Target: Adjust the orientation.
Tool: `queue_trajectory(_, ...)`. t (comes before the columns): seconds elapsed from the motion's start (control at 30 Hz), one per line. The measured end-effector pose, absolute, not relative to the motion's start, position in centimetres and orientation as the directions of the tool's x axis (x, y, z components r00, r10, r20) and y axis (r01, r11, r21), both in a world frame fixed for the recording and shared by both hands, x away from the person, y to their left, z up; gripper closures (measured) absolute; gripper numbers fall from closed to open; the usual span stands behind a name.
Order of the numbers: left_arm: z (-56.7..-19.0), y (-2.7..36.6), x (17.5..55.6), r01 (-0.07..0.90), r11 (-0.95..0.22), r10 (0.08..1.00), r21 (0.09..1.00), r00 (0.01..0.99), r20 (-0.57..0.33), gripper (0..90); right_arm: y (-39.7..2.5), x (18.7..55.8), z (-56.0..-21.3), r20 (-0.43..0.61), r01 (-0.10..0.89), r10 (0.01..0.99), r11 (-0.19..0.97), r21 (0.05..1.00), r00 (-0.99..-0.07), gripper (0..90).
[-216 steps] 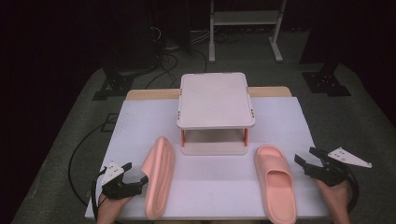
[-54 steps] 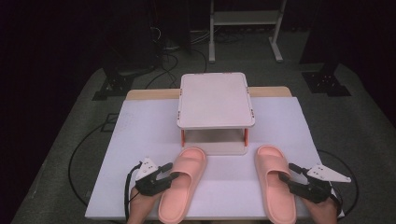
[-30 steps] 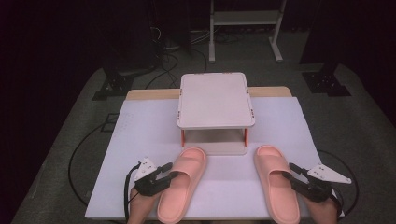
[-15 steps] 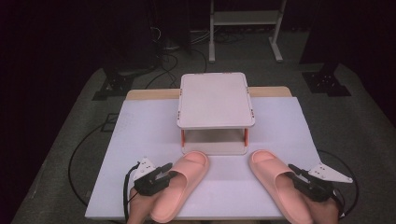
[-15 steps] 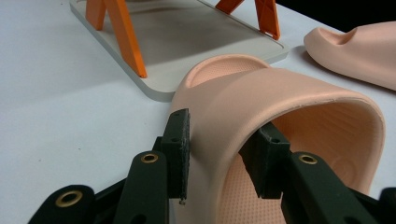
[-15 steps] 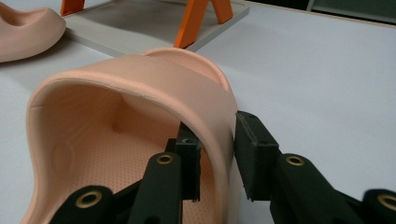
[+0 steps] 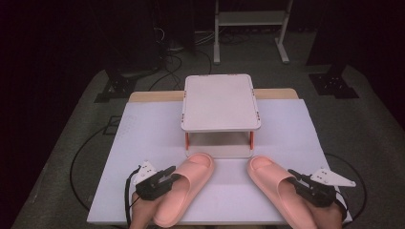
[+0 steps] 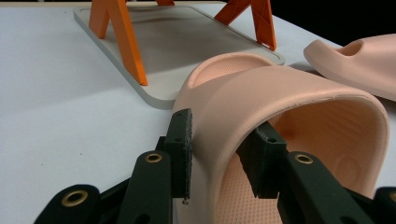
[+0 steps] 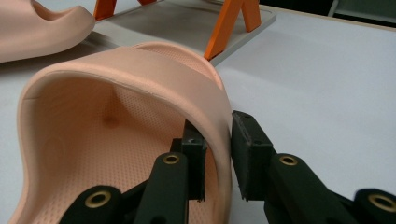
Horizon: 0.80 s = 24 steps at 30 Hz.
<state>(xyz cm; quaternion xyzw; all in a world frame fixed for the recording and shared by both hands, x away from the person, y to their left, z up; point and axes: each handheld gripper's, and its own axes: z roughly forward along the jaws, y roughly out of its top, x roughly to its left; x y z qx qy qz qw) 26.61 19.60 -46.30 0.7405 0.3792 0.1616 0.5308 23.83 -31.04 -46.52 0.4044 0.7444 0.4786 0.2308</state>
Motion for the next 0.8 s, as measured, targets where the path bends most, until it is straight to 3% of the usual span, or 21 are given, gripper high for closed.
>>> queue_trajectory(0.8,-45.4,20.4,25.7,0.363,-0.088,0.72,0.928,0.666,-0.192,67.1,-29.4,24.2,-45.4,0.05,0.345,0.796,0.204,0.916,-0.603,76.7)
